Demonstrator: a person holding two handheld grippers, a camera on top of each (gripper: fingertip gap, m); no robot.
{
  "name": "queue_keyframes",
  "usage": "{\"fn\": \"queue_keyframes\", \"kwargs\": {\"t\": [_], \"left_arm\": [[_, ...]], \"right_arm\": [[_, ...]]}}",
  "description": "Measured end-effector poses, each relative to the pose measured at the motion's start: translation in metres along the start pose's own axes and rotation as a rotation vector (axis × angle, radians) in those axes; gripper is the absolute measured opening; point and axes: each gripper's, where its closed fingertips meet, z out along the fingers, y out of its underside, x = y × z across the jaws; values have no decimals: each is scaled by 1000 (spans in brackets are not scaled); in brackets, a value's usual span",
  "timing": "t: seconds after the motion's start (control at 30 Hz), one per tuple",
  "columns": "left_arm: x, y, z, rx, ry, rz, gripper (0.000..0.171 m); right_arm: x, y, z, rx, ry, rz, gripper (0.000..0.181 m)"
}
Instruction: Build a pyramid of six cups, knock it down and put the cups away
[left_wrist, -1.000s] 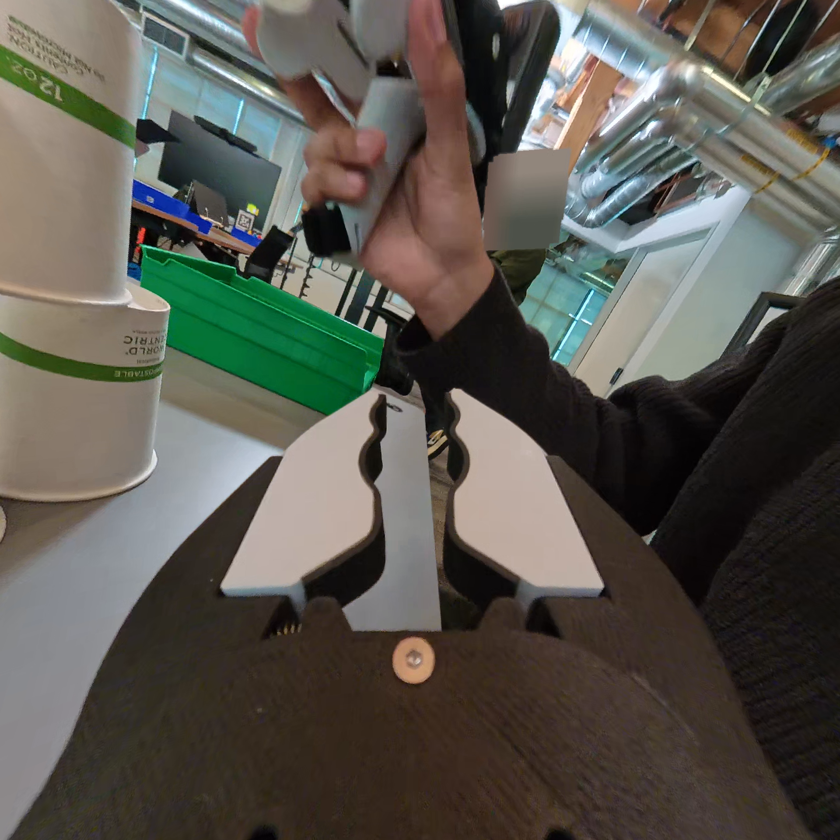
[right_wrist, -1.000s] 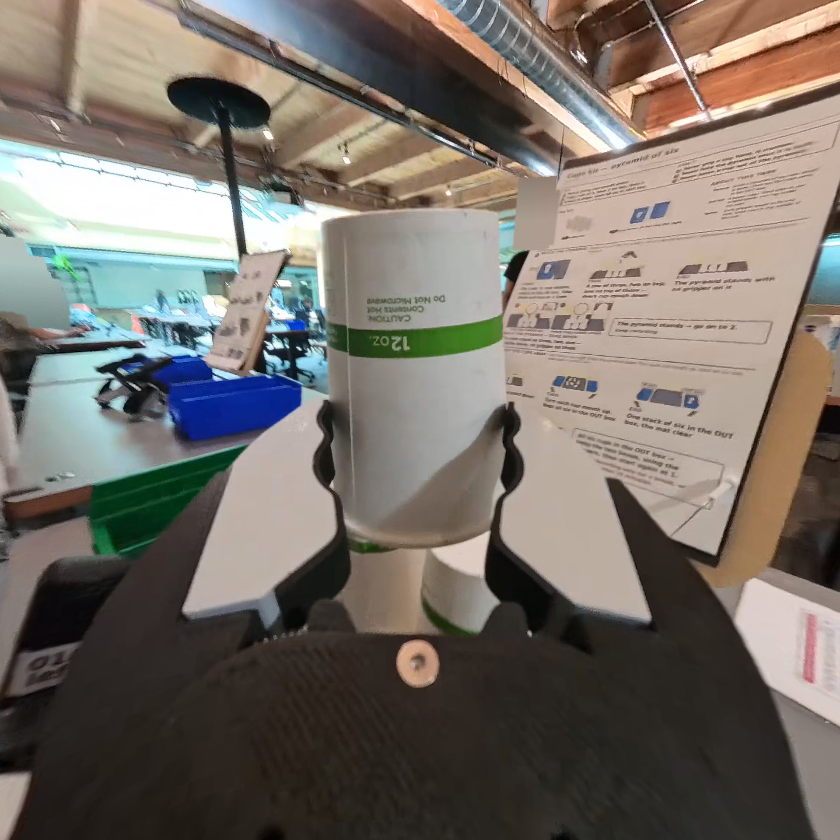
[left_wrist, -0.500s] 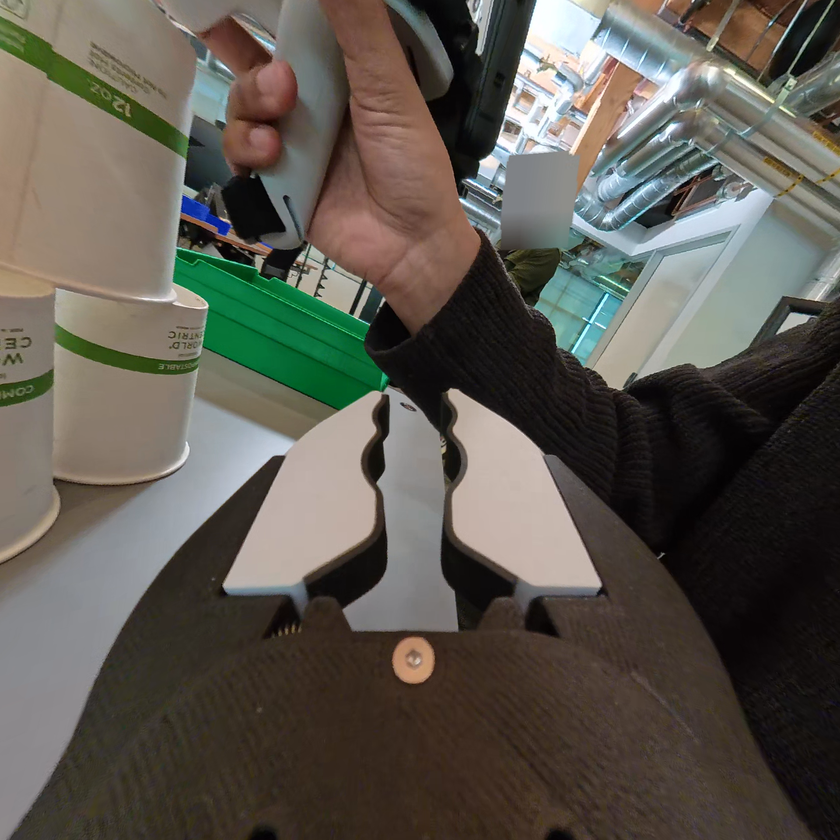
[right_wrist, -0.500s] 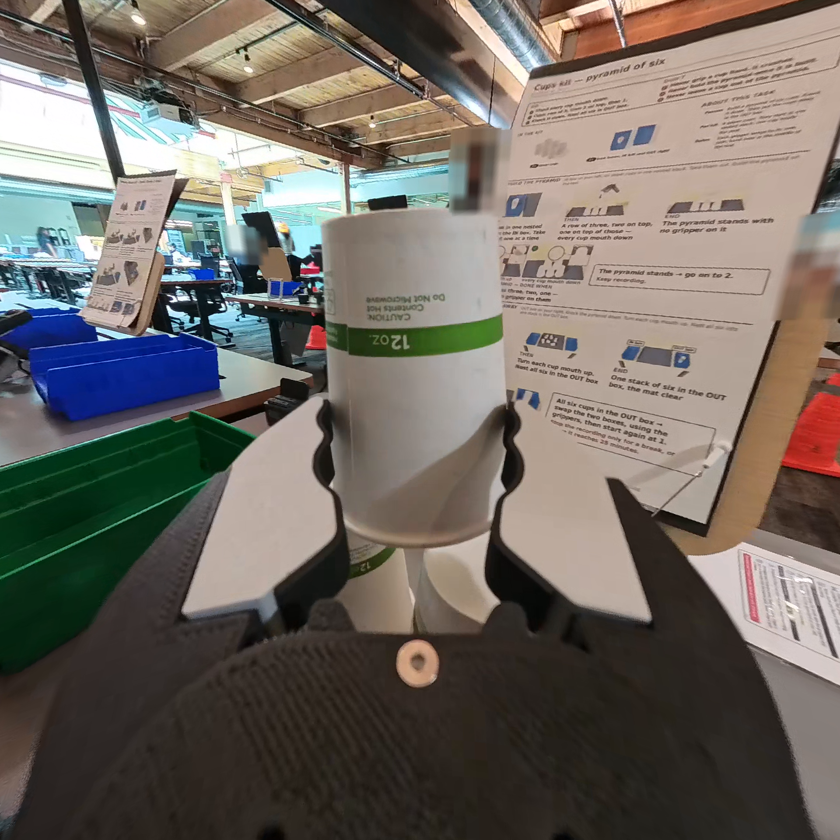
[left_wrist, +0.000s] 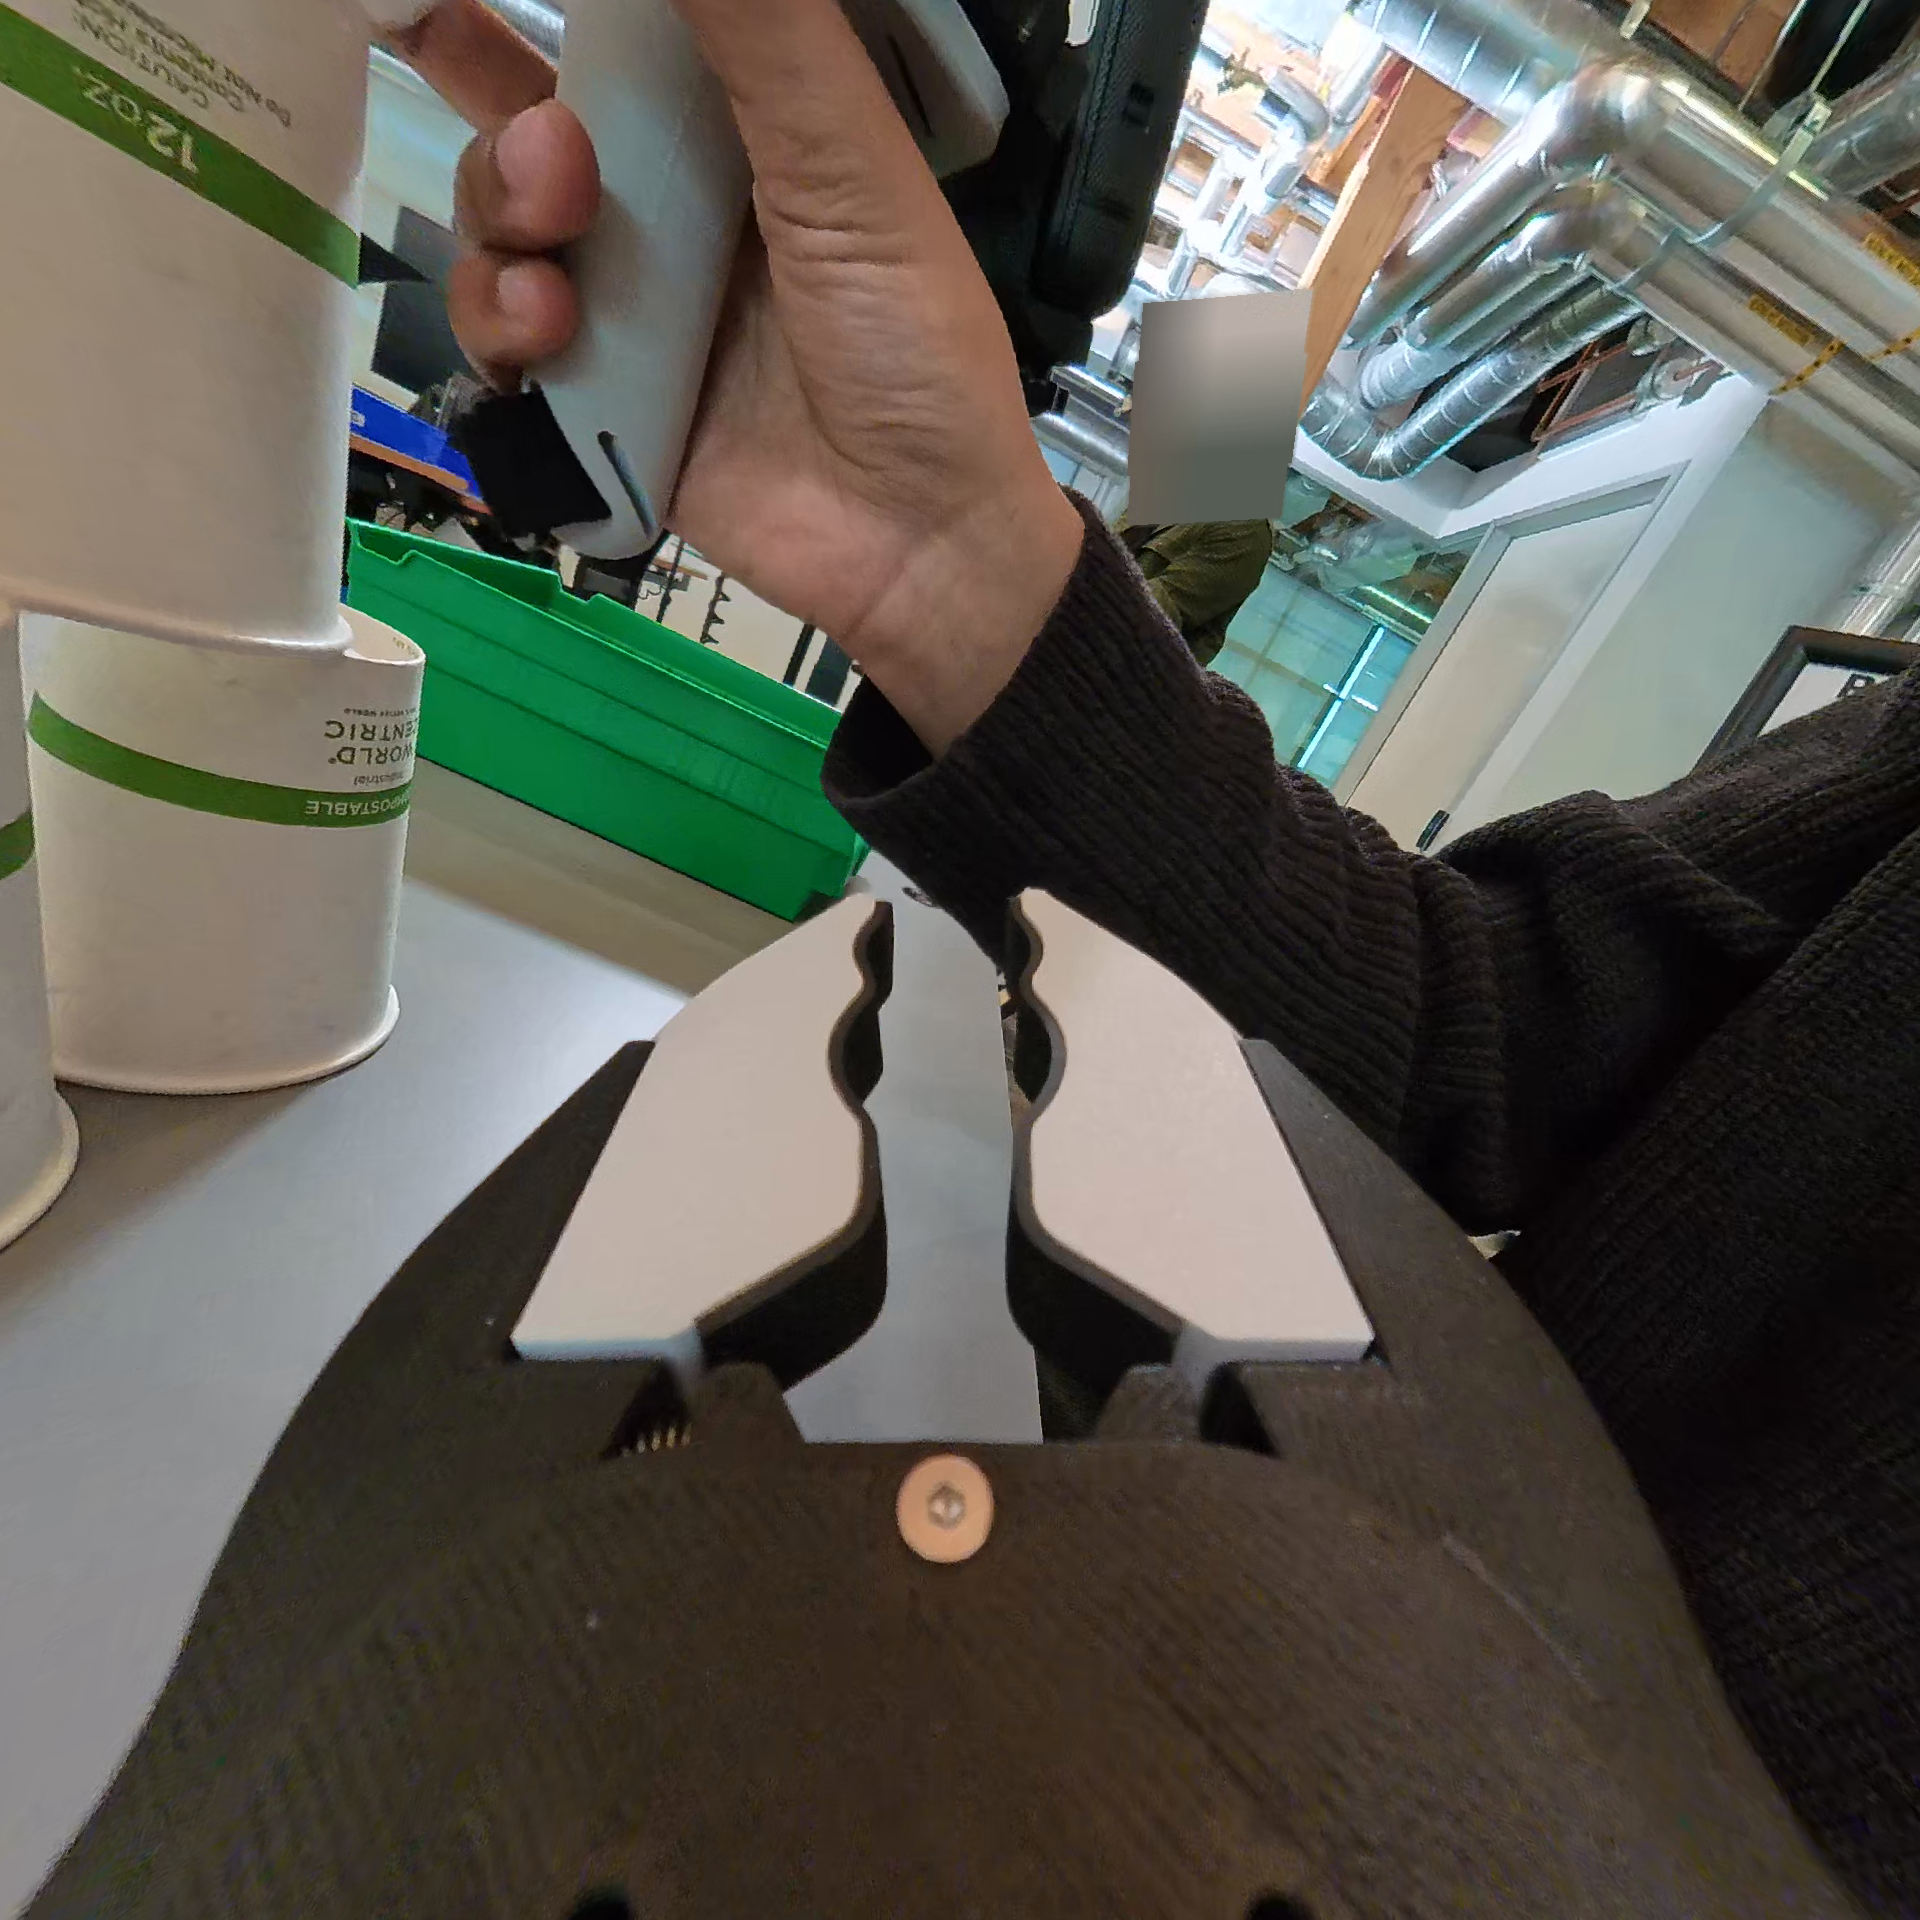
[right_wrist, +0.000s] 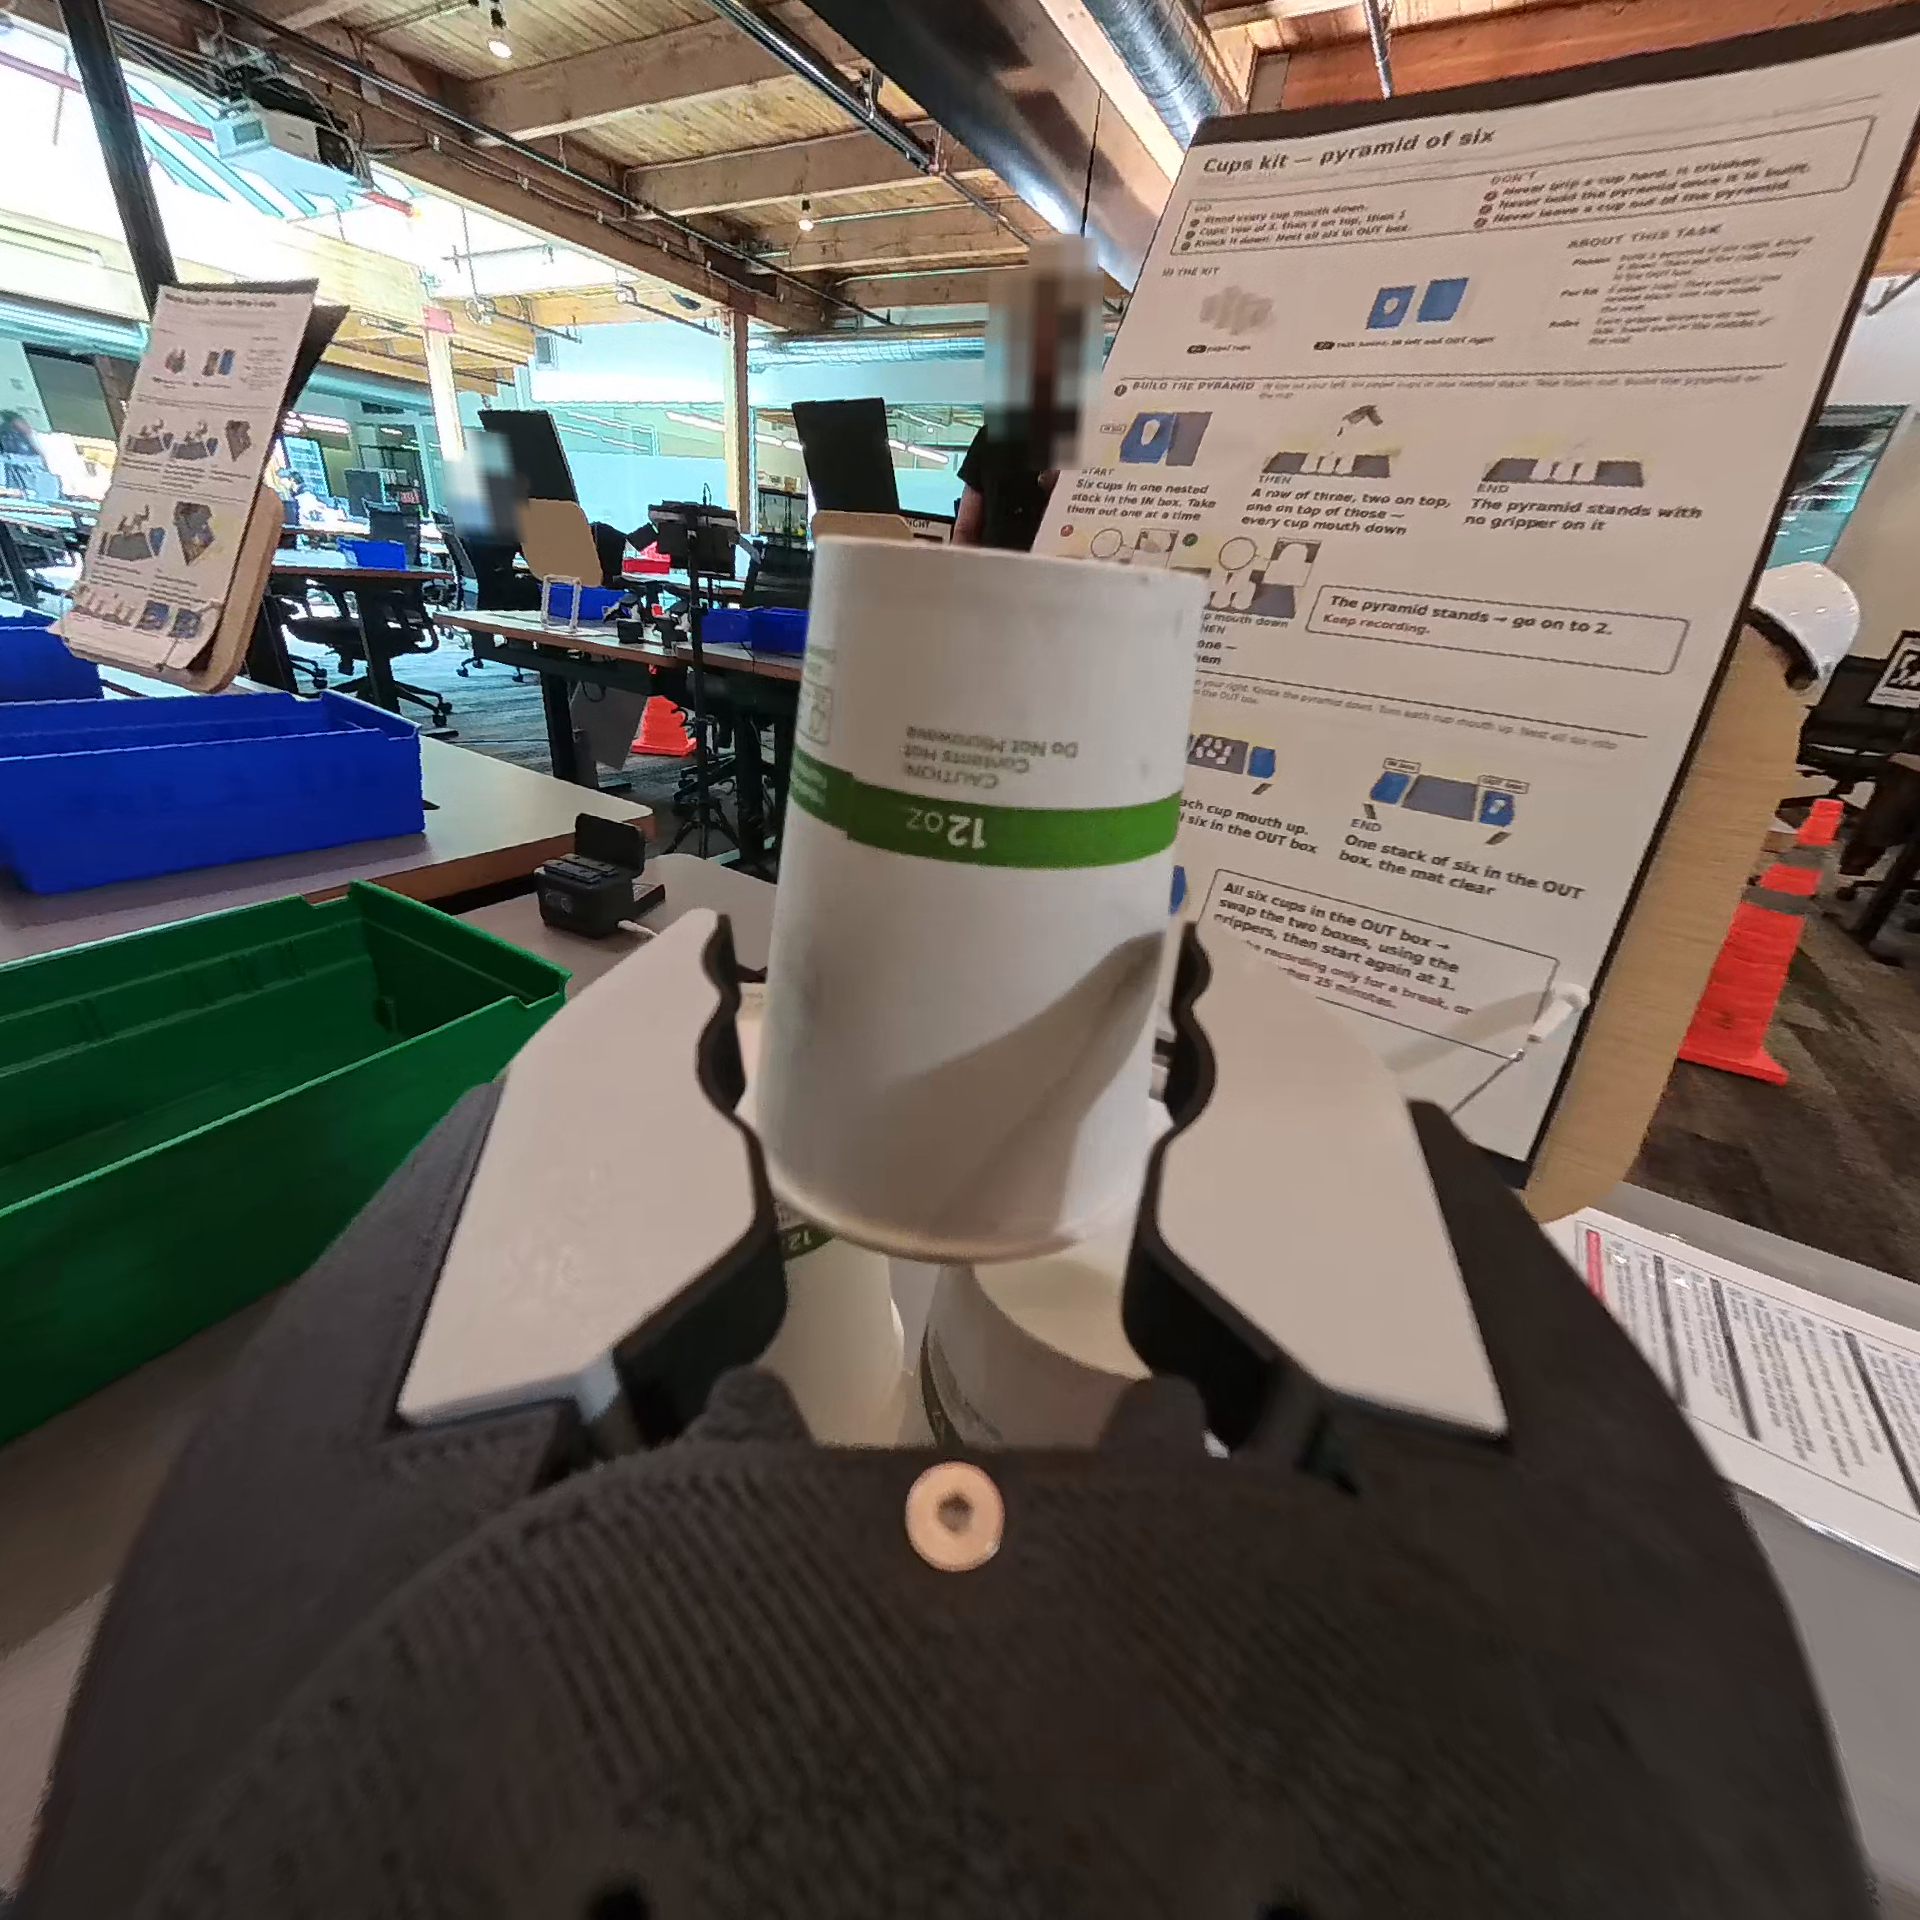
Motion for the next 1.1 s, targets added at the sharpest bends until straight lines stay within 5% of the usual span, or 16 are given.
{"fn": "queue_keyframes", "kwargs": {"t": [0.2,0.37,0.47,0.6,0.7,1.1], "left_arm": [[1,5,1,-21,8,8,20],[-2,5,0,-28,-4,19,19],[-4,6,-2,-42,-17,45,19],[-19,3,-7,-34,-123,66,19],[-27,-12,-13,33,-204,66,1],[-75,-54,-53,215,-721,165,0]], "right_arm": [[3,-13,-14,30,-34,38,90],[19,-32,-58,148,-34,78,82],[34,-1,-93,122,22,112,59],[35,102,-137,-90,120,195,1],[18,132,-149,-188,80,286,0],[35,154,-164,-345,265,175,0]]}}
